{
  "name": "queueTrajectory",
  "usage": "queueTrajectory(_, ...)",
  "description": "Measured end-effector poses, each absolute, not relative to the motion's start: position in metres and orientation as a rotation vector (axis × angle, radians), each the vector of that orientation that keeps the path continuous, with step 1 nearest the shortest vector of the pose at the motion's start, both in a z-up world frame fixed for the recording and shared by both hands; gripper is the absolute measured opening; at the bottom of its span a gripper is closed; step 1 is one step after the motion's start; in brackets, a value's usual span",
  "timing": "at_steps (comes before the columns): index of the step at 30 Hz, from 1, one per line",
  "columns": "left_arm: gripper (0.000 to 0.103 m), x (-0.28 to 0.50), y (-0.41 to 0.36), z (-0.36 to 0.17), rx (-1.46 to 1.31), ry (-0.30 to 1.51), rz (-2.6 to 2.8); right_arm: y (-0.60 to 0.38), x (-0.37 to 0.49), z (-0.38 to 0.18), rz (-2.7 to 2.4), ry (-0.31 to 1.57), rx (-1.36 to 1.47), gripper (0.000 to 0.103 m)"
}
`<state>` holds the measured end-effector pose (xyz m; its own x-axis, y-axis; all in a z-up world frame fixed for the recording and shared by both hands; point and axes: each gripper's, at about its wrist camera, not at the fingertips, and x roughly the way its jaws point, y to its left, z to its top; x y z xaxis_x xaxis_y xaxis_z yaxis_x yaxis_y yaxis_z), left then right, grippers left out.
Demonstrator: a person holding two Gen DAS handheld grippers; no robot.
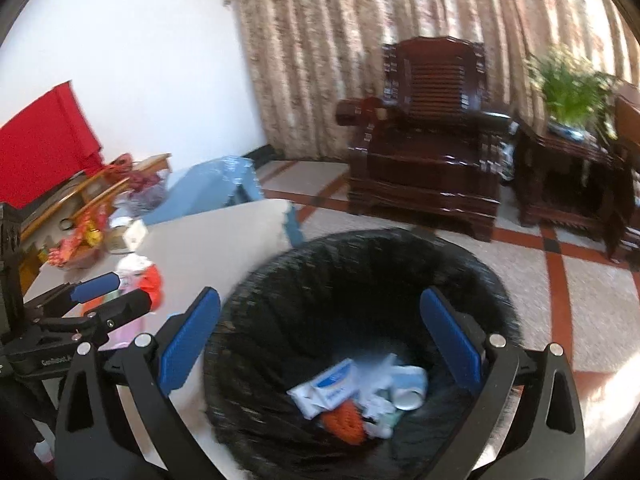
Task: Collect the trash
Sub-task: 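Move both tools back over the trash on the table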
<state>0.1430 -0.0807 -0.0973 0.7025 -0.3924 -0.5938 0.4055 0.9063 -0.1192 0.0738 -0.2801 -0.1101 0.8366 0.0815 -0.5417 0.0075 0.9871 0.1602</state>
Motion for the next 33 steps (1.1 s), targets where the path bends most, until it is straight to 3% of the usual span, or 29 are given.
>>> queueTrajectory(10, 0.089, 0.128, 0.018, -0.100, 0.011, 0.610, -0.209, -0.190, 0.099, -0.108, 0.211, 0.586, 0.118, 0.097)
queueTrajectory(19, 0.089, 0.124, 0.079, -0.122, 0.004, 0.629, -0.063, -0.119, 0.120, -0.141, 0.308, 0.677, 0.049, 0.097)
queueTrajectory(23, 0.089, 0.119, 0.093, -0.132, 0.001, 0.649, -0.042, -0.095, 0.124, -0.161, 0.326, 0.728, 0.015, 0.082)
queueTrajectory(33, 0.089, 0.114, 0.113, -0.158, -0.016, 0.701, -0.017, -0.067, 0.128, -0.208, 0.301, 0.837, -0.053, 0.074)
